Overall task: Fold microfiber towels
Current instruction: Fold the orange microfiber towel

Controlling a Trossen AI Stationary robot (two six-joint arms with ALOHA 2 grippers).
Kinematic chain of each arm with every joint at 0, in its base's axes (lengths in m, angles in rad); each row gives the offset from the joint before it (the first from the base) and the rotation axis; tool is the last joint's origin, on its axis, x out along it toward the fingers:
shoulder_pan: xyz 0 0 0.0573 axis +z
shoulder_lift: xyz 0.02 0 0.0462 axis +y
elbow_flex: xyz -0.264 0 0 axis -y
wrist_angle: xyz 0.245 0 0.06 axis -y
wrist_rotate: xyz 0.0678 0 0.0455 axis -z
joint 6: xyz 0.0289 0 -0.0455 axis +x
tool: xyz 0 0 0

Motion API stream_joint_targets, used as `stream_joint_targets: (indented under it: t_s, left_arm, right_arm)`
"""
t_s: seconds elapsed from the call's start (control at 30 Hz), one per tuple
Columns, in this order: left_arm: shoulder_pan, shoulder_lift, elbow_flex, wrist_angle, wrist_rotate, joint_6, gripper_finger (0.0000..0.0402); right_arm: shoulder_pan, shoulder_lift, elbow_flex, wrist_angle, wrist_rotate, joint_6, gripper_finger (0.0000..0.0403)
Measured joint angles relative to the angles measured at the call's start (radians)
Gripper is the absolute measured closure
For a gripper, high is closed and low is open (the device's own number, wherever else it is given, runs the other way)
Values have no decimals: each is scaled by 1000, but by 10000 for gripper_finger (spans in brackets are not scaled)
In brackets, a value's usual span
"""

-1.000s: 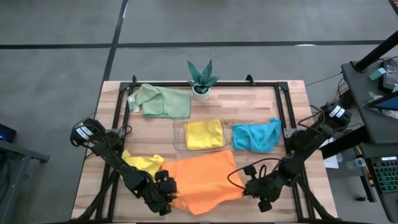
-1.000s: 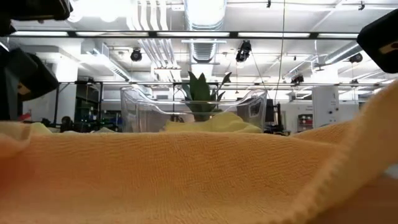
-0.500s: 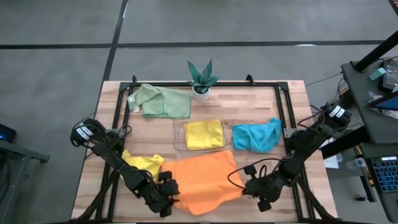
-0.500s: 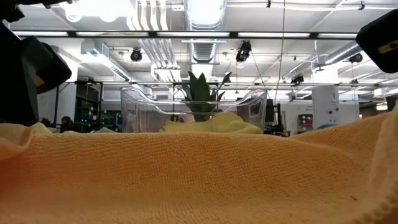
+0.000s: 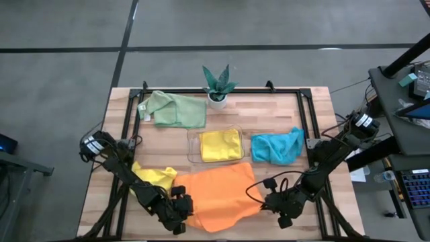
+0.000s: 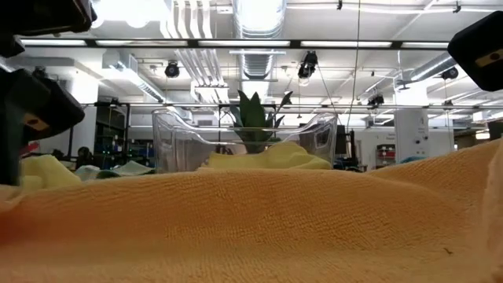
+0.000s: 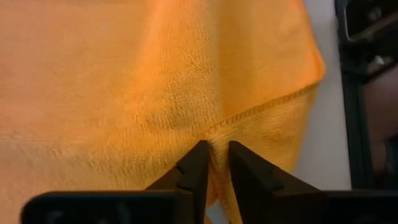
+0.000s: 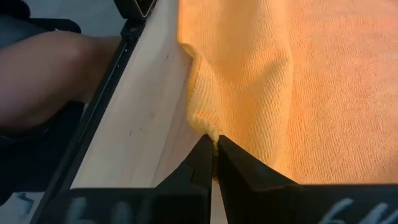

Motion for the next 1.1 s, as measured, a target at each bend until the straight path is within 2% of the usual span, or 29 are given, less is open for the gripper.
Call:
stream_joint_targets:
  t_s: [0.13,0.5,0.77,0.87,1.0,1.1]
  left_arm:
    - [-1,0,10,0,47,27,396]
    - [-14,-53,22,-47,25,92,401]
    - [-48,-147,15,-63,4,74,401]
    - [-60,-165,19,-50,-10,88,401]
    - [-90,-206,23,60,-29,175,401]
    - [-111,-232,23,101,-85,230,402]
  right_arm:
    - [0,0,0,0,14,-7,394]
    - [9,-32,0,-9,42,-40,394]
    - [11,-120,0,-206,42,75,394]
    - [11,-125,0,-210,-28,120,394]
    - [19,-125,0,-182,-139,160,394]
    - [26,-125,0,-152,-178,161,394]
